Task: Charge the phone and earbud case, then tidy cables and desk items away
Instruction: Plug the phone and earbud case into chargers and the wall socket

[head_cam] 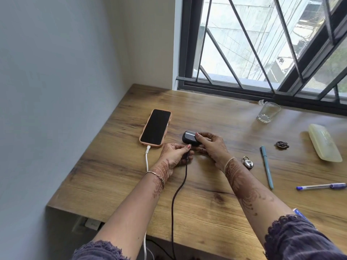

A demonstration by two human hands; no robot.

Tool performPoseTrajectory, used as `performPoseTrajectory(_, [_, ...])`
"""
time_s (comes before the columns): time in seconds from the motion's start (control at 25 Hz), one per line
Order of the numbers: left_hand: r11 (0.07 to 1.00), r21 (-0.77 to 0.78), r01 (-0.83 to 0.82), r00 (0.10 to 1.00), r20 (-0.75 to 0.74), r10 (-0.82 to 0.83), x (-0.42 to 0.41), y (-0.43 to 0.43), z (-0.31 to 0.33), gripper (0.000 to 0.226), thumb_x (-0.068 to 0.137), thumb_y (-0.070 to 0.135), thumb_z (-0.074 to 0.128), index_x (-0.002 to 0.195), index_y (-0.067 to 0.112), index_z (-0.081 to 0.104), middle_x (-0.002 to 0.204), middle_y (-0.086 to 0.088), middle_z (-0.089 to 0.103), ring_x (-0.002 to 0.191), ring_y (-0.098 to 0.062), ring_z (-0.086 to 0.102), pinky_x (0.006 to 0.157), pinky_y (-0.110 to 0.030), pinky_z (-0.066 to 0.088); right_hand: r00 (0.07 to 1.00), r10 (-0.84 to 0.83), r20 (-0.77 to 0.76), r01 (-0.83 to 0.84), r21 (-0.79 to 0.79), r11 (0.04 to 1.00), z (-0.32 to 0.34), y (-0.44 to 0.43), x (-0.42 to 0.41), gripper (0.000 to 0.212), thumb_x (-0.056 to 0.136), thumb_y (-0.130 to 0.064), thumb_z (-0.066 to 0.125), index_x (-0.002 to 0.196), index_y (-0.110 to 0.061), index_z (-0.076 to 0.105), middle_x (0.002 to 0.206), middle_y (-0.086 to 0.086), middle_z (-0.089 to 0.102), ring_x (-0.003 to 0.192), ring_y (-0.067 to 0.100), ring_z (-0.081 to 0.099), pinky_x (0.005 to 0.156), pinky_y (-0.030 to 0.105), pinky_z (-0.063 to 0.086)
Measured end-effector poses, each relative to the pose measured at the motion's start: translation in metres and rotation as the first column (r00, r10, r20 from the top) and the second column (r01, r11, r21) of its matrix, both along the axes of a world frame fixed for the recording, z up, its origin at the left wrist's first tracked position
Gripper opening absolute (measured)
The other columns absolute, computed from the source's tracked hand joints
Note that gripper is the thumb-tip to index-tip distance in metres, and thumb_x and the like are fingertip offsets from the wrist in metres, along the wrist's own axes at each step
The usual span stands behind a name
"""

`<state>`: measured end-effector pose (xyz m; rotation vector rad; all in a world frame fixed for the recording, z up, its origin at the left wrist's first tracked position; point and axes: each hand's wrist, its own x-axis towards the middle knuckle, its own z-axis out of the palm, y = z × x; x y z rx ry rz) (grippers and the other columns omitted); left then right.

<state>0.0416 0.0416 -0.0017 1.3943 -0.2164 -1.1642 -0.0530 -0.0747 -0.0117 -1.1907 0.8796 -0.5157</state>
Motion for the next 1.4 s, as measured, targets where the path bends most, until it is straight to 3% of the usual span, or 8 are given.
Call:
performPoseTrajectory(0.16, [1.000,0.006,-0.016,1.000,-0.005,0.016,0.000,-0.001,0.000,0.009,0.089,0.010,0.064,0.085,0.002,0.062,0.075,-0.012,0.067,0.051,-0.011,0.064,0.048,-0.020,0.054,1.000,0.013,-0.021,-0.014,-0.062,0.998,-0.003,-0.001,0.001,0.008,0.087,-0.018,0.068,0.092,-0.013,0.066,0.097,0.013,0.069,0.080,0.016,0.068,0.066,0.021,0.059])
performPoseTrajectory(0.44, [0.999,0.028,-0.019,1.000,0.002,0.019,0.003,-0.005,-0.003,0.009,0.089,0.008,0.063,0.083,0.002,0.061,0.072,-0.011,0.067,0.049,-0.010,0.065,0.048,-0.018,0.054,0.997,0.040,-0.064,-0.047,-0.113,0.993,-0.004,-0.003,0.000,0.011,0.088,-0.014,0.066,0.098,-0.008,0.065,0.091,0.010,0.067,0.069,0.005,0.065,0.059,0.016,0.056])
performPoseTrajectory(0.68, [0.998,0.016,-0.054,0.998,0.027,0.053,0.003,-0.012,-0.004,0.015,0.085,0.017,0.070,0.087,0.004,0.063,0.066,-0.006,0.070,0.047,-0.009,0.065,0.046,-0.018,0.053,0.989,0.031,-0.143,-0.075,-0.313,0.947,-0.019,0.002,-0.001,0.060,0.067,-0.040,0.084,0.122,-0.029,0.061,0.108,0.003,0.072,0.096,0.017,0.071,0.082,0.035,0.057])
performPoseTrajectory(0.8, [0.999,0.015,-0.046,0.999,0.016,0.046,0.003,-0.012,-0.004,0.011,0.084,0.013,0.070,0.087,0.005,0.064,0.064,-0.004,0.071,0.050,-0.012,0.066,0.057,-0.025,0.057,0.987,-0.021,-0.156,-0.032,-0.332,0.943,-0.021,0.002,-0.002,0.048,0.079,-0.018,0.077,0.124,-0.023,0.058,0.109,0.006,0.070,0.090,0.018,0.071,0.077,0.034,0.059])
performPoseTrajectory(0.88, [0.999,0.014,-0.029,0.999,0.023,0.029,0.004,-0.010,-0.005,0.010,0.082,0.008,0.072,0.088,0.004,0.065,0.068,-0.006,0.071,0.052,-0.012,0.067,0.062,-0.025,0.057,0.983,-0.061,-0.173,-0.006,-0.367,0.930,-0.020,0.000,-0.002,0.043,0.081,-0.017,0.075,0.119,-0.028,0.058,0.112,0.006,0.069,0.085,0.017,0.071,0.069,0.030,0.059])
performPoseTrajectory(1.04, [1.000,0.018,-0.008,0.996,0.092,0.006,0.001,-0.006,-0.003,0.022,0.077,0.000,0.074,0.098,-0.005,0.067,0.078,-0.012,0.068,0.053,-0.010,0.065,0.053,-0.018,0.056,0.968,-0.100,-0.230,-0.003,-0.408,0.913,-0.024,-0.003,0.001,0.044,0.081,-0.021,0.074,0.121,-0.030,0.059,0.115,0.005,0.063,0.060,0.011,0.066,0.053,0.022,0.055])
performPoseTrajectory(1.24, [0.996,0.058,-0.064,0.982,0.179,0.053,-0.003,-0.007,-0.008,0.022,0.073,0.003,0.078,0.092,-0.004,0.069,0.082,-0.017,0.071,0.054,-0.011,0.065,0.050,-0.018,0.055,0.948,-0.117,-0.296,-0.025,-0.434,0.901,-0.089,-0.039,0.010,0.049,0.058,-0.063,0.065,0.105,-0.067,0.051,0.112,0.001,0.065,0.097,0.030,0.068,0.089,0.050,0.055])
performPoseTrajectory(1.4, [0.991,0.080,-0.111,0.973,0.212,0.092,-0.006,-0.006,-0.008,0.025,0.073,0.003,0.079,0.095,-0.004,0.070,0.086,-0.019,0.071,0.054,-0.012,0.065,0.049,-0.017,0.054,0.941,-0.099,-0.325,-0.053,-0.429,0.902,-0.085,-0.036,0.011,0.068,0.058,-0.066,0.061,0.123,-0.055,0.047,0.119,0.005,0.062,0.106,0.033,0.064,0.094,0.052,0.051])
